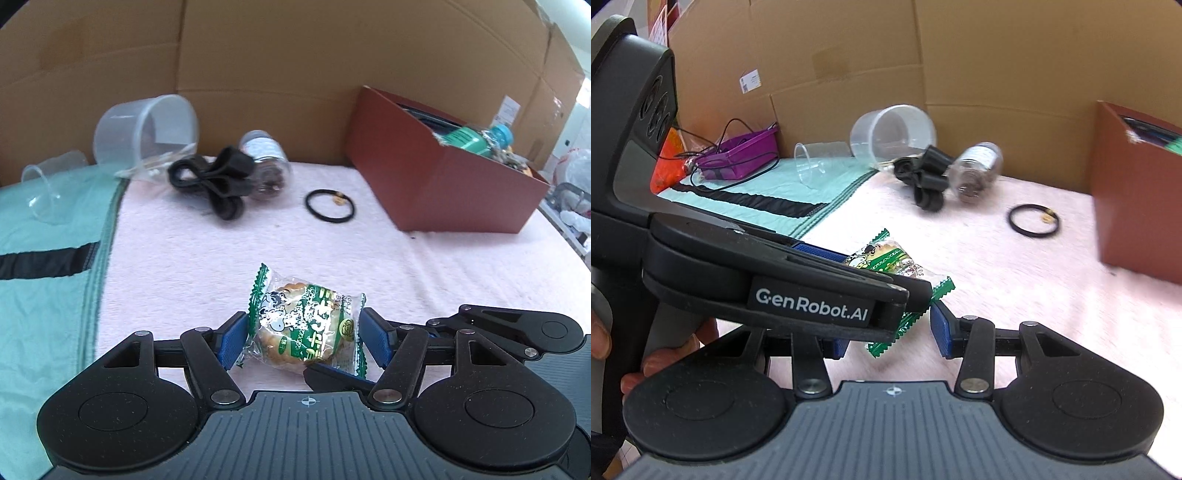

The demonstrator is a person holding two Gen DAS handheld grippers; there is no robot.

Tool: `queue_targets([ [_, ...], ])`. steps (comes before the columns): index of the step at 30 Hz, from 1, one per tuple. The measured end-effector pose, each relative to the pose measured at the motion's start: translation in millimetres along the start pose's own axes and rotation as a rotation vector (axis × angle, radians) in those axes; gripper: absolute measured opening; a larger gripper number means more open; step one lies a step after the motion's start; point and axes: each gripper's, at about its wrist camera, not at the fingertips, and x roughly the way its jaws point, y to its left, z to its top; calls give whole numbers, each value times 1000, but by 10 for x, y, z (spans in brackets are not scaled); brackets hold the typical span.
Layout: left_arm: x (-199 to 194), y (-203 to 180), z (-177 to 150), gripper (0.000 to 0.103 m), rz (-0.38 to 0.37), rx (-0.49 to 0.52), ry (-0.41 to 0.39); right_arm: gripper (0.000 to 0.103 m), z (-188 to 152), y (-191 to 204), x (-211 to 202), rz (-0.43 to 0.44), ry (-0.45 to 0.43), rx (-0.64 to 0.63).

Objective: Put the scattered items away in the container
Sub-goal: 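Lift the cookie packet with the left gripper and carry it toward the box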

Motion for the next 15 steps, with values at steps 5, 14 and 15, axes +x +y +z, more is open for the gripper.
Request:
queue_targets([
  [5, 11, -406, 89, 75, -15, 76, -17, 50, -81, -173, -258, -35, -42, 23],
  [14, 107, -1226, 387, 74, -62, 222, -68, 51, -82, -654, -733, -141, -137, 84],
  [15, 113, -1291, 434, 75, -73, 226, -73, 51, -72, -705, -790, -156, -152, 82],
])
